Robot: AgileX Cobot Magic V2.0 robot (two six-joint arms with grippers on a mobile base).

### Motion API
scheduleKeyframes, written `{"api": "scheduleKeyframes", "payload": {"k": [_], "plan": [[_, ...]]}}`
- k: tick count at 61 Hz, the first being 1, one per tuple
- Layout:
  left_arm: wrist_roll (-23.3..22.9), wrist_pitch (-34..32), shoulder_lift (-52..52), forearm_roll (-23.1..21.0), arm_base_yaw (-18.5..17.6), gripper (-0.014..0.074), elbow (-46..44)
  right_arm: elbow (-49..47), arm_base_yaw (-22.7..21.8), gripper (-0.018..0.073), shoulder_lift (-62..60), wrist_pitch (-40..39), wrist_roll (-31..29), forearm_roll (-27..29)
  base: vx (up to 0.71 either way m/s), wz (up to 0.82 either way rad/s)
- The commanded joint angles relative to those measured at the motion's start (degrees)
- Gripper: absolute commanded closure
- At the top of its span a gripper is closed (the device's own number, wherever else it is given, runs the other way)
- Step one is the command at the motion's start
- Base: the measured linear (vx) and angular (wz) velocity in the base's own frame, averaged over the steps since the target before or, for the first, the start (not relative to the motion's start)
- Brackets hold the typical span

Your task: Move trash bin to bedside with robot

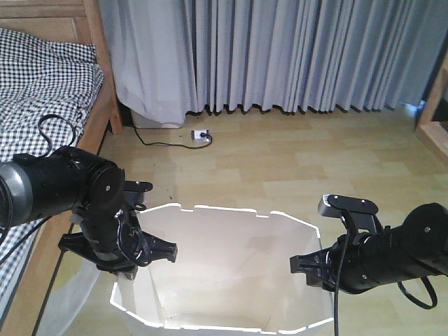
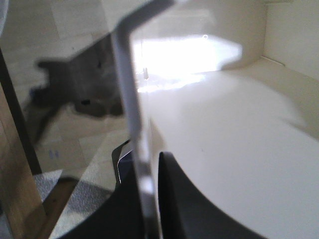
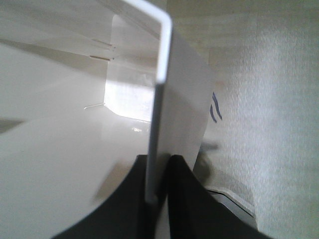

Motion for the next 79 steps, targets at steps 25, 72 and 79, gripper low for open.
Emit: {"api": "scheduleKeyframes", "payload": {"k": [25,72,79], "plan": [[1.3,-4.2,-3.5,-4.0,-1.1,0.0602,-2.1,-2.1,0.9,0.0564,-3.1,0.5,-2.6,4.1,0.51,0.07],[1.3,-4.2,-3.5,-4.0,-1.2,0.0602,-2.1,-2.1,0.9,0.0564,-3.1,0.5,-2.6,4.1,0.48,0.03],[1.3,-4.3,-3.5,-4.0,-1.2,0.0602,-2.1,-2.1,0.9,0.0564,-3.1,0.5,-2.6,4.1,0.43,0.05]]}}
